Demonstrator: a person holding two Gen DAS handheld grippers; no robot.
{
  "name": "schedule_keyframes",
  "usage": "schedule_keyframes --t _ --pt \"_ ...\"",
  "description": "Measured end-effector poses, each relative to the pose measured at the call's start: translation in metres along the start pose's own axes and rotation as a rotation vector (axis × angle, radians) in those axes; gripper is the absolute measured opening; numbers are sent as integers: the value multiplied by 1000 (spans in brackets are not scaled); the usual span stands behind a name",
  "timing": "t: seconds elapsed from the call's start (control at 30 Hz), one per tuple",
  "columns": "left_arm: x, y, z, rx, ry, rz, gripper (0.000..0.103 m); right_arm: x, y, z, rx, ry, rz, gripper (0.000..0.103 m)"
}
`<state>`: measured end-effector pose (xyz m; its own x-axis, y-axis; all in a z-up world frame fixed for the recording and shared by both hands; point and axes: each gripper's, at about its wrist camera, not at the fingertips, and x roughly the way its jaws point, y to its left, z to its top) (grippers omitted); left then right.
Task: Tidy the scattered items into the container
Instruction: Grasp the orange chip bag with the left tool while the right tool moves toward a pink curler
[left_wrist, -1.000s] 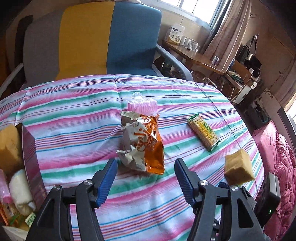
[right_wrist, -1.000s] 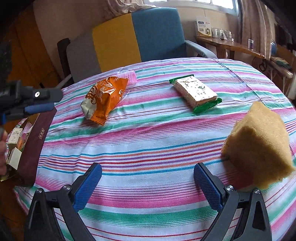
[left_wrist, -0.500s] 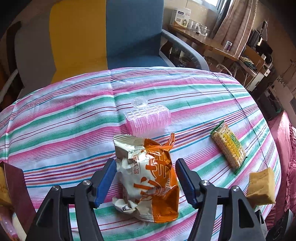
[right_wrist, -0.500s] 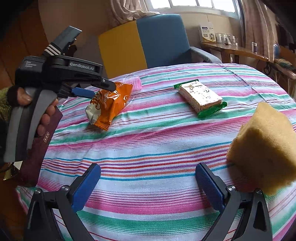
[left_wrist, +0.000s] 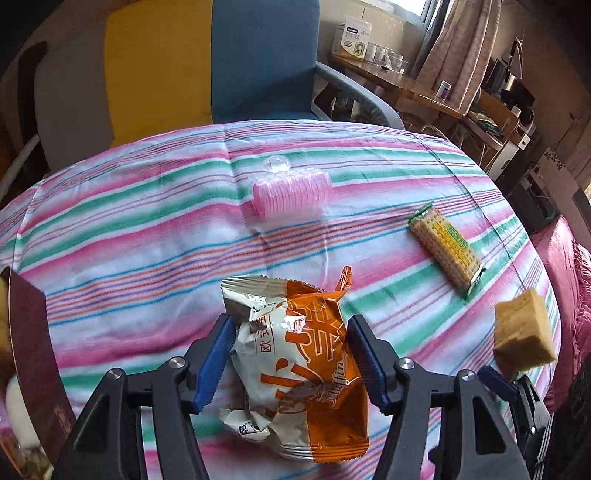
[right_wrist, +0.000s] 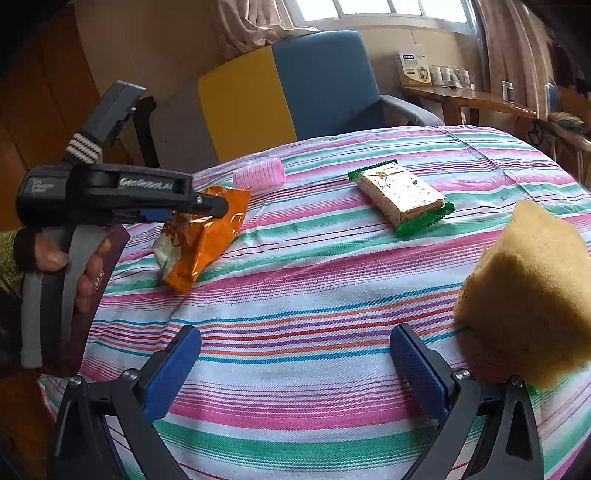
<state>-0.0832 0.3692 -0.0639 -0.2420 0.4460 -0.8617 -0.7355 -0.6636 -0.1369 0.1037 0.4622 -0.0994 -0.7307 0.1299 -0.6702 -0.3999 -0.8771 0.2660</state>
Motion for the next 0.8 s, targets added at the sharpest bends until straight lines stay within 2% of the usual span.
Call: schedule_keyframes --t 0.33,0.6,0.67,0.8 --pt "-59 6 -98 -11 -49 1 65 5 8 1 -52 45 -49 103" --pt "-74 2 -127 43 -107 16 66 17 24 5 -168 151 -151 103" --pt "-74 3 -128 46 -114 13 69 21 28 13 -185 187 -148 103" --pt "-72 3 -130 55 -123 13 72 32 37 42 -206 207 -112 93"
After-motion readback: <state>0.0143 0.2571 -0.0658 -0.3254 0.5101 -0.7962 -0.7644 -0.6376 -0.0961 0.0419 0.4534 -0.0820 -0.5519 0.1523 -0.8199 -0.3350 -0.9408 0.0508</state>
